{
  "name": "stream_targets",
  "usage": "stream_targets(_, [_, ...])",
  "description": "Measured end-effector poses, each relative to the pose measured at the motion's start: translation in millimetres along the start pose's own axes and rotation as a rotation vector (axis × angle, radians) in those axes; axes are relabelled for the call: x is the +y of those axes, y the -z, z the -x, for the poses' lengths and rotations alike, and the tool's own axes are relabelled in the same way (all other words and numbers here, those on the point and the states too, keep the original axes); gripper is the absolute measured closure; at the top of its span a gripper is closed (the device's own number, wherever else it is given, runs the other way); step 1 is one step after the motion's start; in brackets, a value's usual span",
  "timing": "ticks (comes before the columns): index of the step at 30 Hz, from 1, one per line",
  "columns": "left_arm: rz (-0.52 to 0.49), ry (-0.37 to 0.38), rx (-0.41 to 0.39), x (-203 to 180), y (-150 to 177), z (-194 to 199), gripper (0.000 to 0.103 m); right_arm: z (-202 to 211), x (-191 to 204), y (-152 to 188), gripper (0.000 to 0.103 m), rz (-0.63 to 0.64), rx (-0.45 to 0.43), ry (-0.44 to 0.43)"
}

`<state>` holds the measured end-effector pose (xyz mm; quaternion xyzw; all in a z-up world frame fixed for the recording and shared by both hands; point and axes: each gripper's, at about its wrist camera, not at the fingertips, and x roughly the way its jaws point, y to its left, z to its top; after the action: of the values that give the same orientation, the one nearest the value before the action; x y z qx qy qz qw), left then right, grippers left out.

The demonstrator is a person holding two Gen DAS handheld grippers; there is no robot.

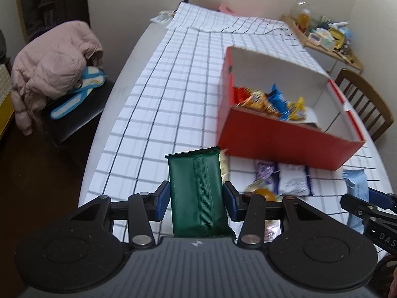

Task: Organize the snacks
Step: 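Lift both held snacks and carry them over the red box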

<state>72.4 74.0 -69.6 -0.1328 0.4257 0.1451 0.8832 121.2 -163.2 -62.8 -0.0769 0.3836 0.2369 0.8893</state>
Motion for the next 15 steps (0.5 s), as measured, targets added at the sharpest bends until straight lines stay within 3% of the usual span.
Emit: stream_targets(15, [-0.115,0.075,-0.088,-54,-59,19,0.058,8,-18,-61,0.056,0.000,-0.094,0.017])
